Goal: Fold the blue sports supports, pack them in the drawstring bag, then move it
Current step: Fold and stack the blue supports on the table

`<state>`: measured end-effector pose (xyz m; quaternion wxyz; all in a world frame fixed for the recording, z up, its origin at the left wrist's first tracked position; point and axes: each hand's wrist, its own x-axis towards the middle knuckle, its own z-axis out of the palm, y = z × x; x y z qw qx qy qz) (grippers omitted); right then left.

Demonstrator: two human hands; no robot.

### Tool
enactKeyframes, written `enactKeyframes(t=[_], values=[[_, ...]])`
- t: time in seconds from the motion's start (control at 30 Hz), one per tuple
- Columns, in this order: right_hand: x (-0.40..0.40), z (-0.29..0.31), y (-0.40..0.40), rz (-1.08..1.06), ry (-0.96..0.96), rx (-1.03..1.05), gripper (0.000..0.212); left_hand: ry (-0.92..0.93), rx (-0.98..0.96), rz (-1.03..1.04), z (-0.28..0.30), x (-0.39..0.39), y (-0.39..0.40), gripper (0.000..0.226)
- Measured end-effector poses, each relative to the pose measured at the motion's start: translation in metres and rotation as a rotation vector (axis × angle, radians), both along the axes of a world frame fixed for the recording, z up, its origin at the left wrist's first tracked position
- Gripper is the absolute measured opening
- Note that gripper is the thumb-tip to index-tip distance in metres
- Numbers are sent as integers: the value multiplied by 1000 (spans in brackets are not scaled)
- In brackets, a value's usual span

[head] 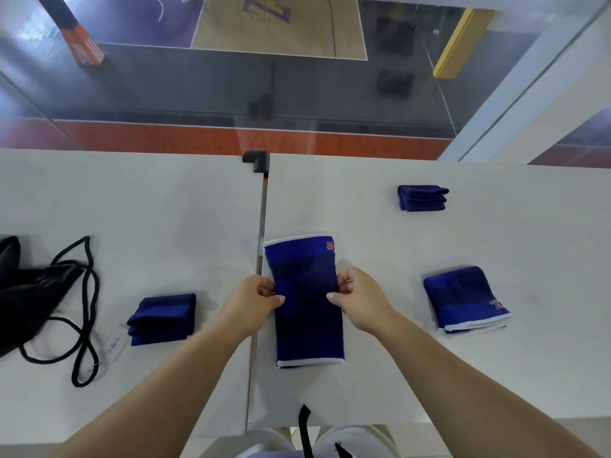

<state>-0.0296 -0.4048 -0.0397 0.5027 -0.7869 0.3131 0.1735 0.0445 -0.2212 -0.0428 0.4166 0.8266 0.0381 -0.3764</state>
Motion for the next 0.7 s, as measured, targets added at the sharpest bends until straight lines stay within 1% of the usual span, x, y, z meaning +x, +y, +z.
enactKeyframes(t=[0.07,0.17,0.23,0.3,0.37,0.5,0.57,0.6,0.7], values=[[-3,4,-2,-58,-31,52,18,24,-55,32,5,1,-1,11],[-7,15,-7,-149,-114,117,31,40,-183,88,14,6,-3,15],[-9,24,-10,-168,-198,109,34,22,-279,134,22,9,-5,19],[-9,32,-12,-141,-267,83,34,-24,-343,116,31,11,-7,24],[-9,38,-13,-98,-294,36,36,-108,-326,20,37,11,-10,31],[-7,44,-12,18,-256,-84,57,-226,-223,-129,44,8,-17,57],[-4,48,-11,62,-249,-192,60,-287,-163,-178,47,7,-21,61],[-3,51,-11,83,-260,-251,57,-318,-142,-188,48,8,-22,60],[-2,55,-13,144,-316,-356,32,-417,-98,-231,51,11,-24,48]])
